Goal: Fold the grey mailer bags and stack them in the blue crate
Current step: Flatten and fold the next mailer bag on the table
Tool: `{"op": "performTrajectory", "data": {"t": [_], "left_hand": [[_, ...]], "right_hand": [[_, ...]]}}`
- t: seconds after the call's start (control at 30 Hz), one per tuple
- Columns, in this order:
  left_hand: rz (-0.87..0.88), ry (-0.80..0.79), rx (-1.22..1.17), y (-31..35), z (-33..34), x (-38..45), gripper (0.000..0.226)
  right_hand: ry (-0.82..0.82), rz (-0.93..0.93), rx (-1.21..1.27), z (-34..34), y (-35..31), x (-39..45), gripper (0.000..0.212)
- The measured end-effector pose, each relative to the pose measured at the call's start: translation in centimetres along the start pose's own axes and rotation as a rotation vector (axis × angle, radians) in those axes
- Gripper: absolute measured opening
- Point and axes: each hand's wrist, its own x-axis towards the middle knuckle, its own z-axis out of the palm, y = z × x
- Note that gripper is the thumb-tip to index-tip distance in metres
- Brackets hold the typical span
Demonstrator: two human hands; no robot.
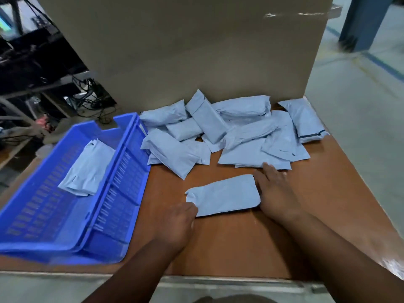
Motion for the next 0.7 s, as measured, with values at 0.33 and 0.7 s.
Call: {"op": "performTrajectory", "data": {"t": [0.33, 0.7], "left_hand": [[0.095, 0.047, -0.220, -5.3, 3.3, -9.0, 0.018], [0.180, 0.234, -0.384, -4.7, 1.9, -12.1, 0.032]], "right_hand": [[0.034, 0.017, -0.043, 2.7, -7.2, -7.5, 0.055], [0.196, 0.224, -0.061, 2.2, -10.4, -14.5, 0.042]]}}
